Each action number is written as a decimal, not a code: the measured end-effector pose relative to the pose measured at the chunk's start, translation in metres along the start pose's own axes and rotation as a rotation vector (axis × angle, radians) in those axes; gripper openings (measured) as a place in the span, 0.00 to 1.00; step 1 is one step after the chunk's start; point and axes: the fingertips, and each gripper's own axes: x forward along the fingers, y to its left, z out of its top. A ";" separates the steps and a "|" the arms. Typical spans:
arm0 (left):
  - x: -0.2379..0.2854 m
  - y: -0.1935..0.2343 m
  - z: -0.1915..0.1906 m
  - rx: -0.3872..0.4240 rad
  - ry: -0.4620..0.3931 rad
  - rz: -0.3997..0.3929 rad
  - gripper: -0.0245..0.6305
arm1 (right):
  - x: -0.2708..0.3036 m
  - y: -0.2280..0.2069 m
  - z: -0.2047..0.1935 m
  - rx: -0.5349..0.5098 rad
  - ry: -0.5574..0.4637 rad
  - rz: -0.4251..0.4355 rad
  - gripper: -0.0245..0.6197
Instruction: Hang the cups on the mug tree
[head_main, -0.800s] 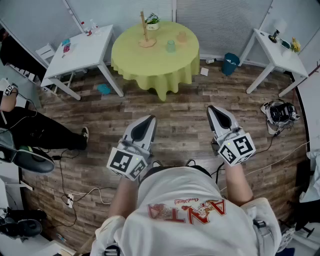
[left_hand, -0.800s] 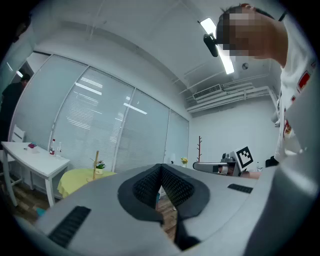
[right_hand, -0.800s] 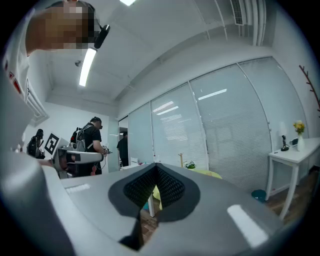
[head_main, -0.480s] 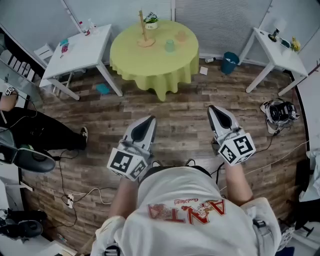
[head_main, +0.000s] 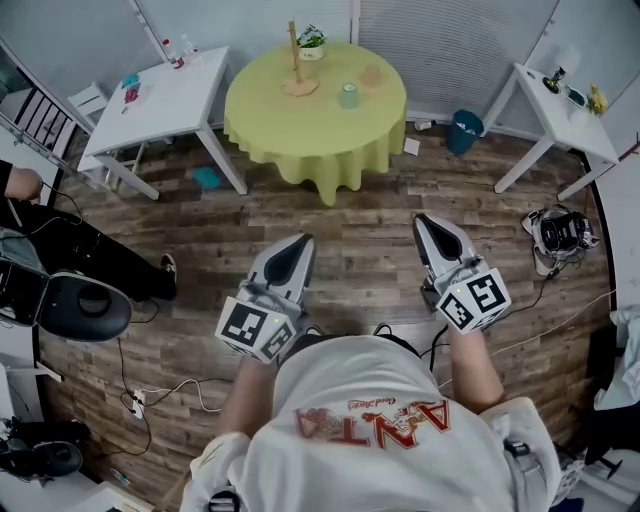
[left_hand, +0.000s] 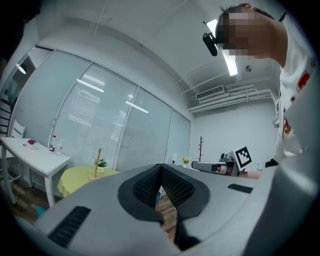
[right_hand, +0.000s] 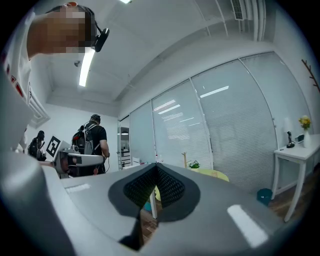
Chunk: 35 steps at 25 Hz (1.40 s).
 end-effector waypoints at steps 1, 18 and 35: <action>0.000 0.004 0.000 -0.001 -0.001 -0.004 0.05 | 0.005 0.001 0.000 0.003 0.000 -0.001 0.04; -0.013 0.081 -0.002 0.005 0.020 -0.052 0.05 | 0.082 0.044 -0.018 -0.037 0.018 0.031 0.04; 0.169 0.144 0.005 -0.001 0.062 0.086 0.05 | 0.179 -0.156 -0.023 0.047 0.062 0.072 0.04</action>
